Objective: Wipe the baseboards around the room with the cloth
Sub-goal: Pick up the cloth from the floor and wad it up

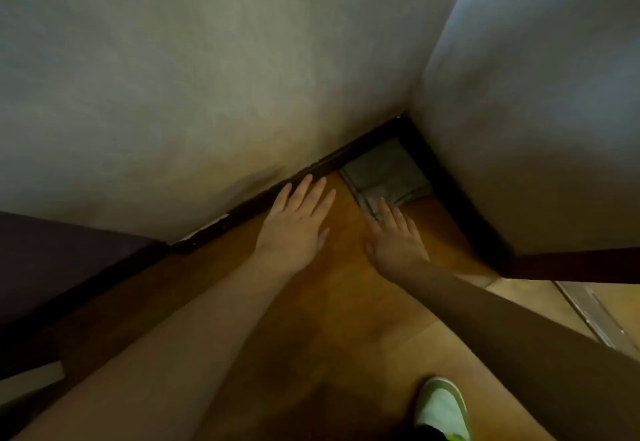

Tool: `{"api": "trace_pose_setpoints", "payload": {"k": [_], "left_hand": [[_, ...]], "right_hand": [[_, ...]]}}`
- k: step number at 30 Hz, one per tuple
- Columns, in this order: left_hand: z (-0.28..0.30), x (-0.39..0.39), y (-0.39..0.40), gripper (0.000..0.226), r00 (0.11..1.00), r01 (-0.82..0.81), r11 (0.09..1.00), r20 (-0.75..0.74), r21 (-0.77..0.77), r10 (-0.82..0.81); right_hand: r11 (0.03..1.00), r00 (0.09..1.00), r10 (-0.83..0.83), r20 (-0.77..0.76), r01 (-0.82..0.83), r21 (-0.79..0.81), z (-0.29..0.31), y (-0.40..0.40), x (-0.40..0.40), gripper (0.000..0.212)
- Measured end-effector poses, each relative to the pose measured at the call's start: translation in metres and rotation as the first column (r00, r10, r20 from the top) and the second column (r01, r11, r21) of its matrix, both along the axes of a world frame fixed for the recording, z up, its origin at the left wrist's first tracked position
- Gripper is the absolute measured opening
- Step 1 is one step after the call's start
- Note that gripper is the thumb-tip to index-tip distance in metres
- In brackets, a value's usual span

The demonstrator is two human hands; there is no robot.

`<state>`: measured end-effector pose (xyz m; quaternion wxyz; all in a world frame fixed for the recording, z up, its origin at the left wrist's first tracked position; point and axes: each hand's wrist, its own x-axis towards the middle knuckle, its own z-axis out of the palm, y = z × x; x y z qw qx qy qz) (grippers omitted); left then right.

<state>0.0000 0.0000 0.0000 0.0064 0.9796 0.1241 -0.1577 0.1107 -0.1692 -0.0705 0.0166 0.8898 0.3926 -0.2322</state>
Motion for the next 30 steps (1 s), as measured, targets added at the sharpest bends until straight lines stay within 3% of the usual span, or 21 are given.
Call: {"api": "trace_pose_setpoints", "payload": {"k": [9, 24, 30], "left_hand": [[-0.1, 0.025, -0.019, 0.068, 0.998, -0.006, 1.0, -0.067, -0.024, 0.004], [-0.109, 0.03, -0.011, 0.067, 0.996, -0.016, 0.998, -0.093, -0.065, 0.009], [-0.127, 0.017, -0.024, 0.063, 0.988, 0.006, 0.995, -0.151, -0.102, -0.022]], "right_hand": [[0.989, 0.993, 0.101, 0.063, -0.093, -0.112, -0.07, -0.009, 0.033, 0.062], [0.98, 0.991, 0.129, -0.03, -0.132, -0.15, -0.091, 0.005, 0.048, 0.061], [0.965, 0.974, 0.221, -0.05, -0.226, -0.133, -0.091, -0.018, 0.033, 0.061]]}}
